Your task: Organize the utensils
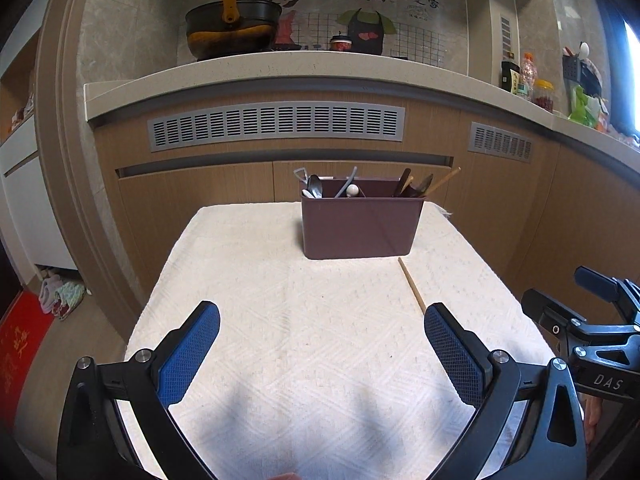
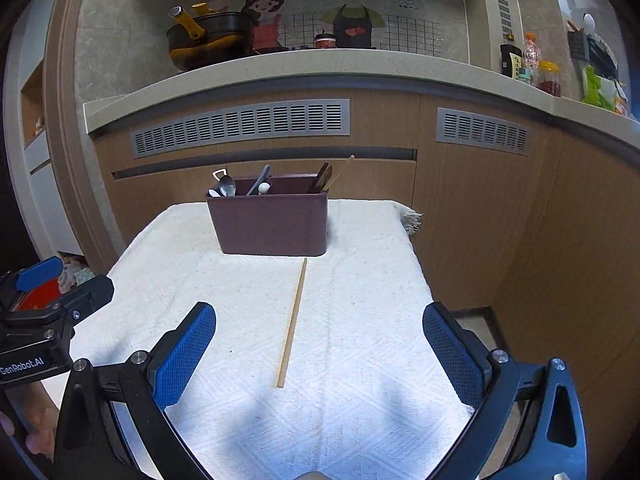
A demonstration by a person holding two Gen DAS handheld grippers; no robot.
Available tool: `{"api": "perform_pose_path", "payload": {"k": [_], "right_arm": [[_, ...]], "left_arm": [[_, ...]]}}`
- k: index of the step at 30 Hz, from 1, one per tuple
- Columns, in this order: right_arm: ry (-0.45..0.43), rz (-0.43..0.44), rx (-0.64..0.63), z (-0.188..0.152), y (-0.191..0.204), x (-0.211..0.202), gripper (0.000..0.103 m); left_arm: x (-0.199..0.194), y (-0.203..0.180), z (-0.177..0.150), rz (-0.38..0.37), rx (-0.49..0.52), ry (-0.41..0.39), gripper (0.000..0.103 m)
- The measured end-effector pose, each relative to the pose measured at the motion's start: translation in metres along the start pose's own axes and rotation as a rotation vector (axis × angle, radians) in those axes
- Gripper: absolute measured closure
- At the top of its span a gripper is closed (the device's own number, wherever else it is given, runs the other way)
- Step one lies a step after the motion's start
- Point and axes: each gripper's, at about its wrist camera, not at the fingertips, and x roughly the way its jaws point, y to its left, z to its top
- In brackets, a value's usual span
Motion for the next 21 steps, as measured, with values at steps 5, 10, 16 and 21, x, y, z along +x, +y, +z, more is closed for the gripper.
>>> {"api": "perform_pose_path", "payload": {"k": [5, 10, 16, 21], "right_arm": [[0.005, 0.003, 0.004, 0.0010, -0.0010, 0.0017, 0.000], [0.010, 0.008, 0.004, 0.0006, -0.0020, 0.0025, 0.000], [0.011, 0.009, 0.005, 0.0003, -0.0024, 0.0028, 0.000], [0.013, 0.009, 0.006, -0.0002, -0.0025, 0.0031, 0.000]], "left_arm": [[0.0008, -0.0005, -0.0003, -0.005, 0.003, 0.006, 0.001], [0.0023, -0.0006, -0.0006, -0.012, 0.004, 0.018, 0.001], [0.0035, 0.0003, -0.0005, -0.011, 0.005, 0.020, 0.001], [0.0052, -0.0011, -0.0018, -0.014, 0.011, 0.030, 0.001]]}}
